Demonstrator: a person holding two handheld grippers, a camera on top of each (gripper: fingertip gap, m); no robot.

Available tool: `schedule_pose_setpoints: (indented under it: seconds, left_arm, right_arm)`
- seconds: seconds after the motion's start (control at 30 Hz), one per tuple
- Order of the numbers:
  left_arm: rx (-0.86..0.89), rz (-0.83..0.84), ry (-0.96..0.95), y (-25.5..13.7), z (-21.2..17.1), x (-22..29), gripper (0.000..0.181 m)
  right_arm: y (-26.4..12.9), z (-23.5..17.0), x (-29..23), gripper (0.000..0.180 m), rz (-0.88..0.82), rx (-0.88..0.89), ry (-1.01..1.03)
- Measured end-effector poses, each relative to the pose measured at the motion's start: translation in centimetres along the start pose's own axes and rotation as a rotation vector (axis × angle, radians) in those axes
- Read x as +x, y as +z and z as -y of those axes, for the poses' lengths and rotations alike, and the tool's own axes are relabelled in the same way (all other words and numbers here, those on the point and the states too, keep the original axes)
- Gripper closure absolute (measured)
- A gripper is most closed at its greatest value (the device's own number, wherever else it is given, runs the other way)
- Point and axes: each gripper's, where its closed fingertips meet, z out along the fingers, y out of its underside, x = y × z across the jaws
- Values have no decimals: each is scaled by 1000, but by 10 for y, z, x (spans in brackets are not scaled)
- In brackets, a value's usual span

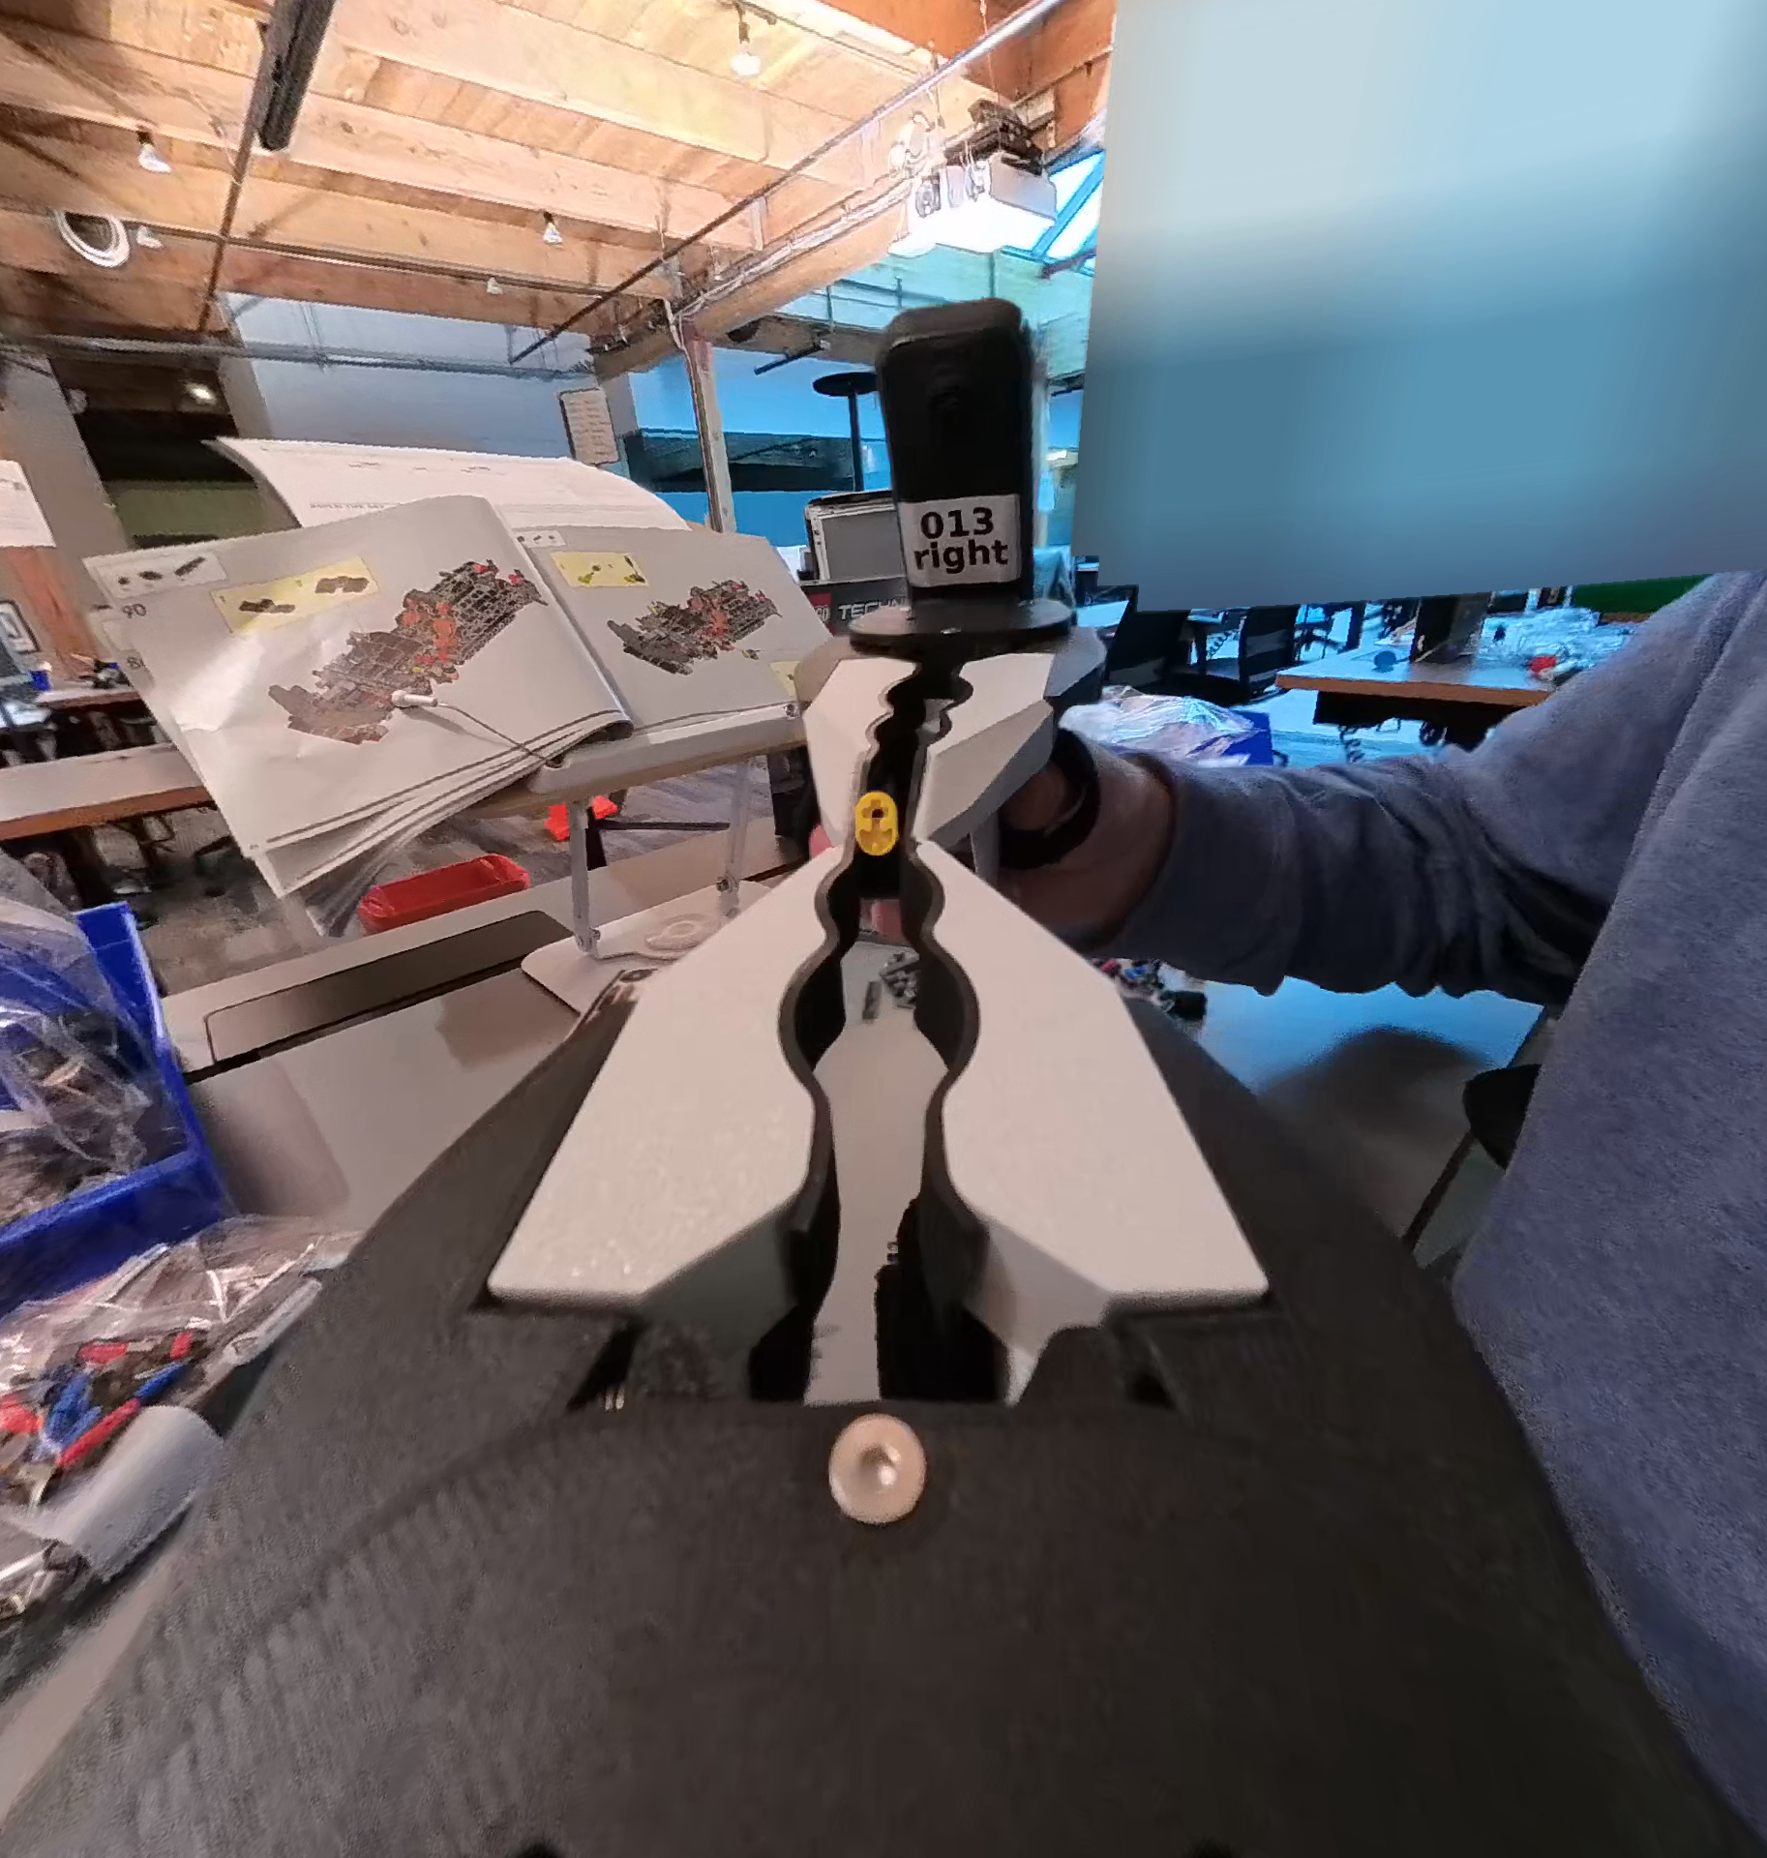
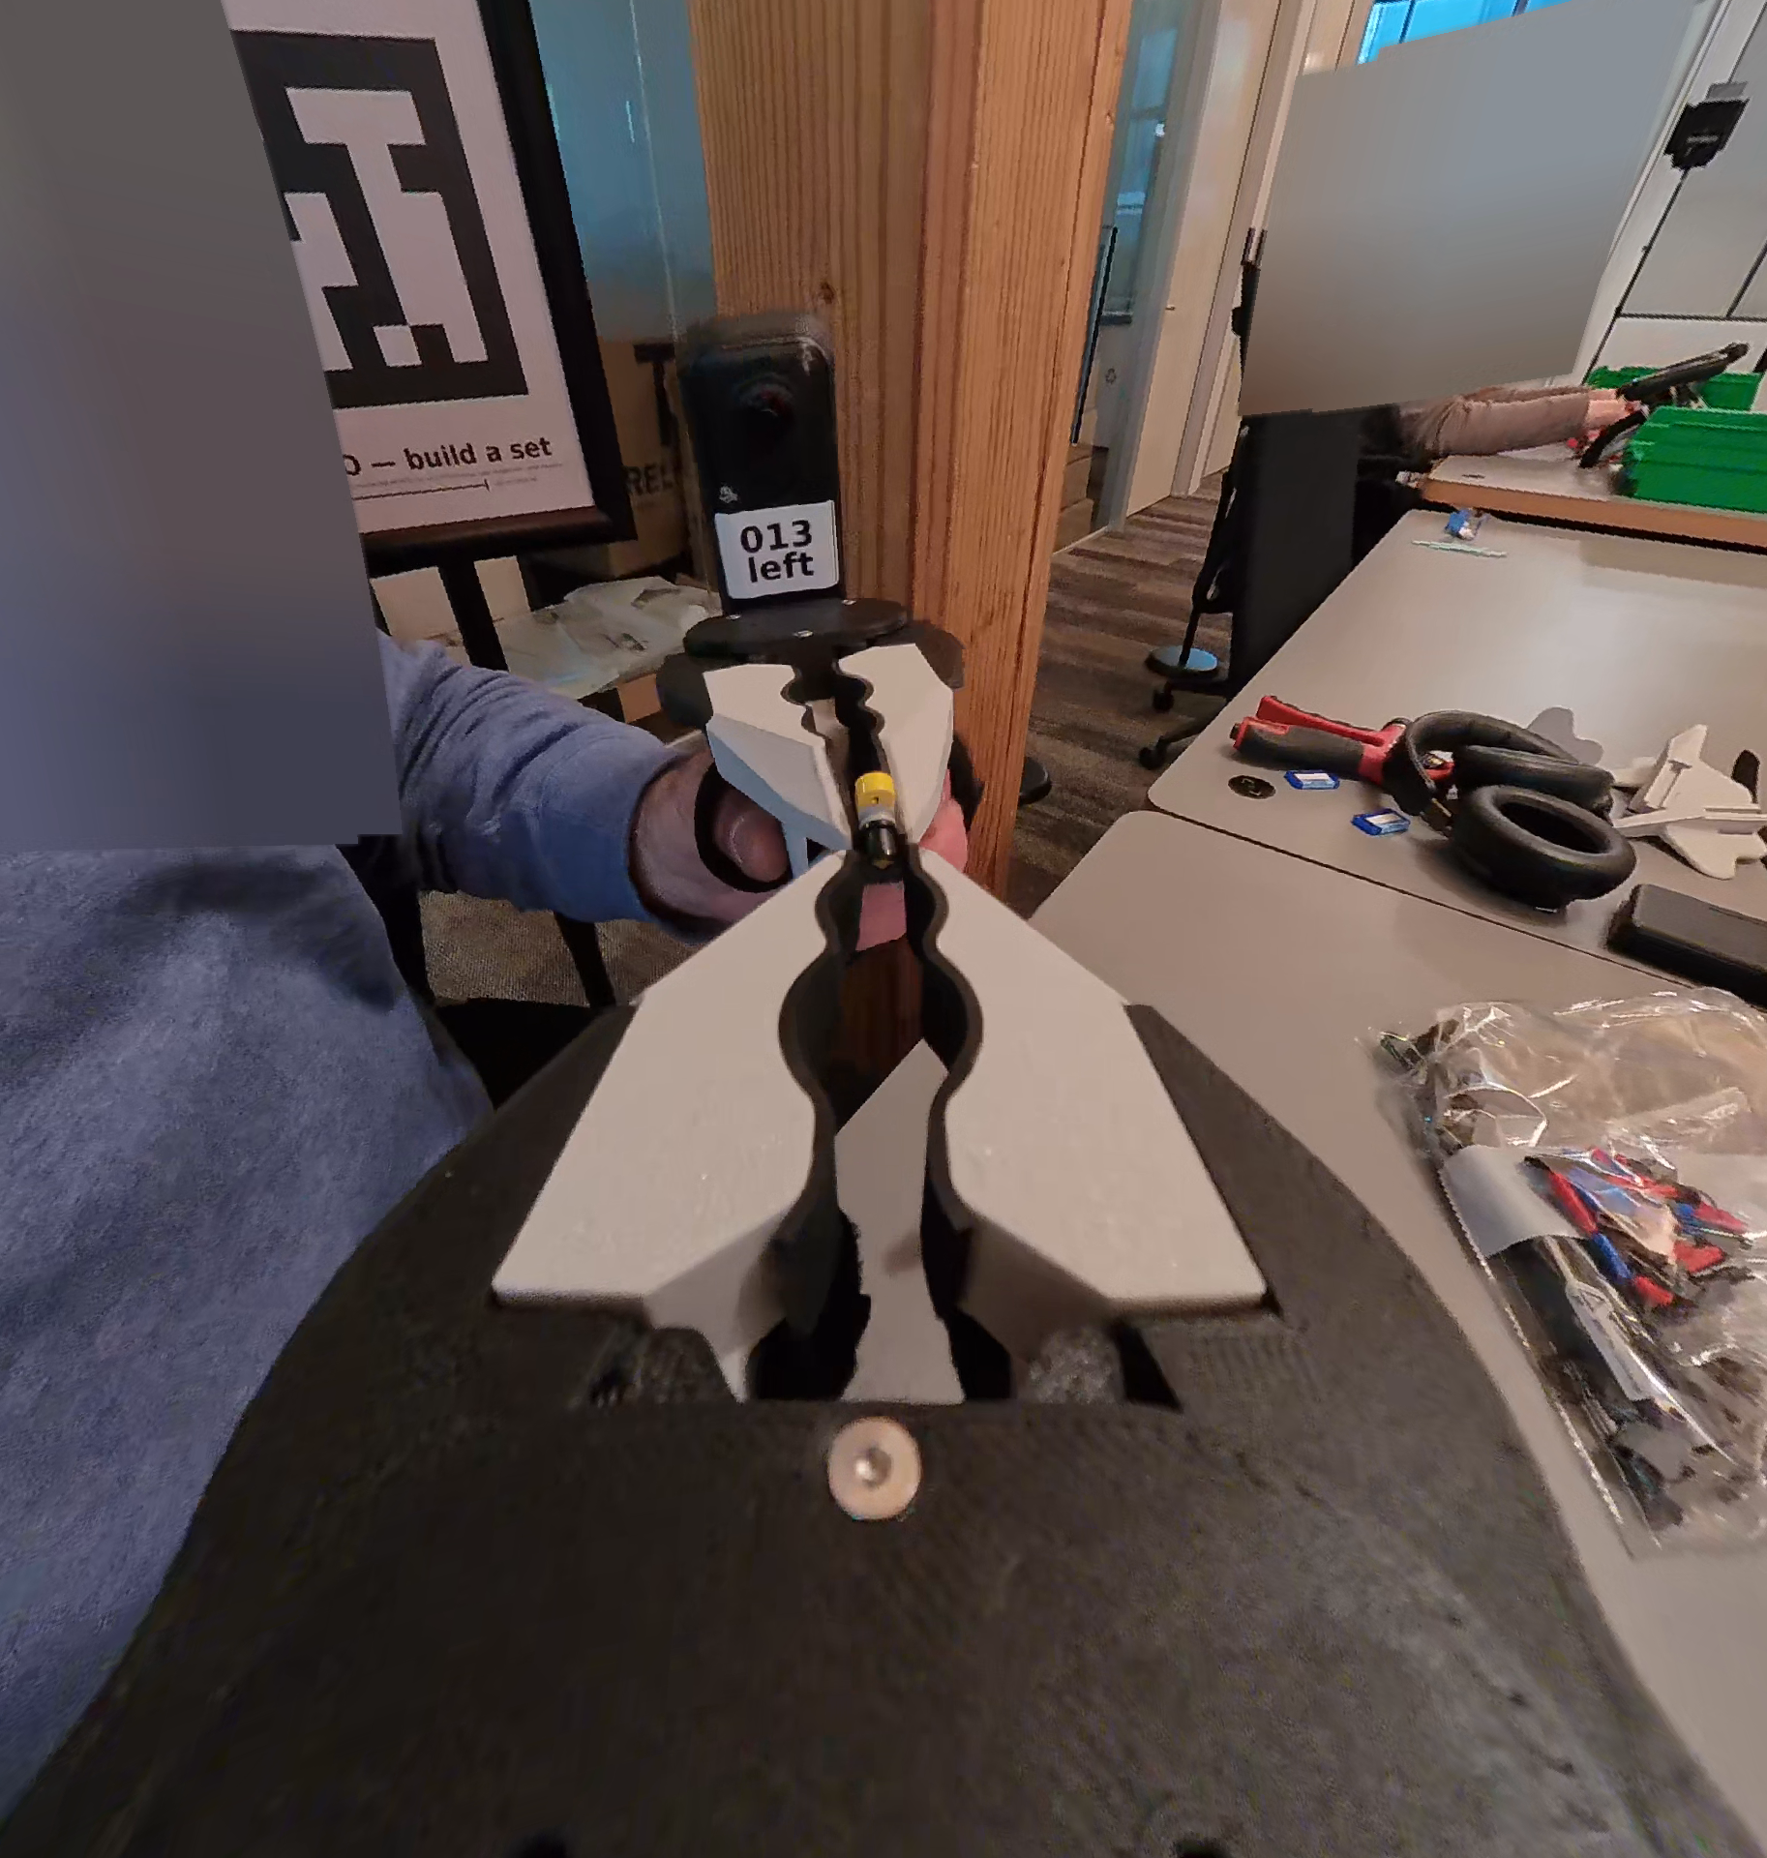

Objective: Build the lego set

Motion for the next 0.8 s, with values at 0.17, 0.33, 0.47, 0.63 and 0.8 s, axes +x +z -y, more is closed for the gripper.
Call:
schedule_pose_setpoints:
  seconds: [0.17,0.33,0.47,0.63,0.8]
  left_arm:
    - [-16,1,75,1,5,5,176]
    - [-23,-15,62,5,0,5,176]
    - [-104,3,60,5,-15,-2,168]
    - [-240,43,-49,-11,-44,-40,161]
    - [-471,32,-144,-19,-99,-77,159]
  right_arm:
    - [2,1,-6,175,30,9,23]
    - [-2,-4,-4,176,0,-28,-12]
    - [-9,-22,5,176,-40,-123,-67]
    - [-14,-71,9,176,-50,-329,-205]
    - [-7,-130,26,176,-60,-505,-296]
